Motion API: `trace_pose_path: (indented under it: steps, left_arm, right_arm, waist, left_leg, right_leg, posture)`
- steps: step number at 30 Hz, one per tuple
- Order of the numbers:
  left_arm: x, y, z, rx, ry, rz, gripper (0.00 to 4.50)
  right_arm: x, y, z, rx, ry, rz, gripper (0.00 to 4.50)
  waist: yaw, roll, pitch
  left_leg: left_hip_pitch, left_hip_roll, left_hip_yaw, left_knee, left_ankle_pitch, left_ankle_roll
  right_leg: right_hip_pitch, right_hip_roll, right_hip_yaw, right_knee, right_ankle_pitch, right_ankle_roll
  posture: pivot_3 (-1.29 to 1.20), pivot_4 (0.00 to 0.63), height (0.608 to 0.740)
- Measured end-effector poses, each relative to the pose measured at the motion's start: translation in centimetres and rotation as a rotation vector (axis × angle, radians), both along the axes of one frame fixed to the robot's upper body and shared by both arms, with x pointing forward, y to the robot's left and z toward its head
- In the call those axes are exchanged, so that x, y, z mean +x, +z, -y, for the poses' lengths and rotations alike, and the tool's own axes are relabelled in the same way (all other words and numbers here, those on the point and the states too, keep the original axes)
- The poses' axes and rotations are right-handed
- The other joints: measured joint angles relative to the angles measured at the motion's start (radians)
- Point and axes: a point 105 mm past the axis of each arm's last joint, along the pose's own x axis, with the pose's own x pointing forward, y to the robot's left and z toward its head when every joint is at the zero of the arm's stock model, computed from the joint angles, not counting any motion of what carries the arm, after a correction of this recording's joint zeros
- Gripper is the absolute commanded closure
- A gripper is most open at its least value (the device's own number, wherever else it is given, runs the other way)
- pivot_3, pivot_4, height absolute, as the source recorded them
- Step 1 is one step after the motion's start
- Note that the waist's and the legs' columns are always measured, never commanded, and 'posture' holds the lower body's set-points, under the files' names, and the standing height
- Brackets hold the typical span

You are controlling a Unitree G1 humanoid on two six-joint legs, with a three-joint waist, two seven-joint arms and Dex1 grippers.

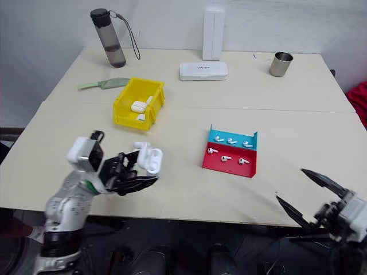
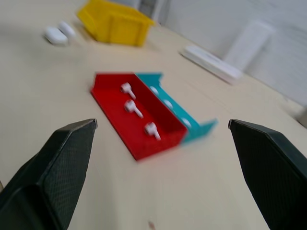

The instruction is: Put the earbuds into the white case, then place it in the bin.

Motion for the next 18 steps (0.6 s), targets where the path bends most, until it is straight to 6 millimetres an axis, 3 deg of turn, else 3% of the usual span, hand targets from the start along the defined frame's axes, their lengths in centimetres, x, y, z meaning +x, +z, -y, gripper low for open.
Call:
trace_pose_path:
  steps: [5,7,9,12,15,18]
  left_arm:
    - [-1.0,-1.8,1.3,0.027,-0.056,0.066,1.72]
    - [-1.5,-2.5,1.6,0.045,-0.076,0.107,1.72]
    - [-1.2,-3.3,1.5,0.068,-0.053,0.140,1.72]
    - [-0.9,-4.4,1.1,0.092,-0.039,0.161,1.72]
    - [-0.9,-4.8,0.9,0.098,-0.040,0.172,1.72]
    - [-1.1,-5.0,0.9,0.098,-0.034,0.169,1.72]
  right_arm:
    - [-1.9,-1.5,2.7,-0.069,-0.170,-0.135,0.00]
    - [-1.8,-2.0,3.5,-0.081,-0.214,-0.195,0.00]
    - [-0.8,-1.2,3.2,-0.089,-0.195,-0.213,0.00]
    - [2.7,1.3,0.3,-0.175,-0.046,-0.301,0.00]
    - [4.7,3.8,-3.5,-0.260,0.140,-0.331,0.00]
    - [7.6,5.0,-6.0,-0.362,0.228,-0.425,0.00]
  waist:
    - [-0.020,0.001,0.000]
    - [-0.023,0.001,-0.001]
    - [-0.025,0.003,-0.002]
    - [-0.029,0.007,-0.004]
    - [-0.020,0.006,-0.004]
    - [-0.013,0.006,-0.003]
  left_leg:
    - [0.001,0.001,0.003,-0.002,0.000,0.000]
    - [0.001,0.001,0.004,-0.002,0.000,0.000]
    - [0.001,0.001,0.006,-0.001,0.001,0.001]
    - [0.002,0.002,0.009,-0.001,0.001,0.002]
    - [0.001,0.002,0.005,-0.001,0.001,0.002]
    - [-0.002,0.001,0.004,0.000,0.001,0.003]
  right_leg:
    - [0.001,0.002,0.003,-0.004,0.000,0.000]
    - [0.001,0.002,0.005,-0.004,0.000,0.000]
    - [0.001,0.002,0.007,-0.005,0.000,0.000]
    - [0.001,0.003,0.009,-0.005,0.000,0.000]
    - [0.001,0.003,0.007,-0.005,0.000,0.000]
    - [-0.001,0.002,0.007,-0.006,0.000,0.000]
  posture:
    - [0.00,0.150,0.740]
    - [0.00,0.150,0.740]
    - [0.00,0.150,0.740]
    - [0.00,0.150,0.740]
    - [0.00,0.150,0.740]
    - [0.00,0.150,0.740]
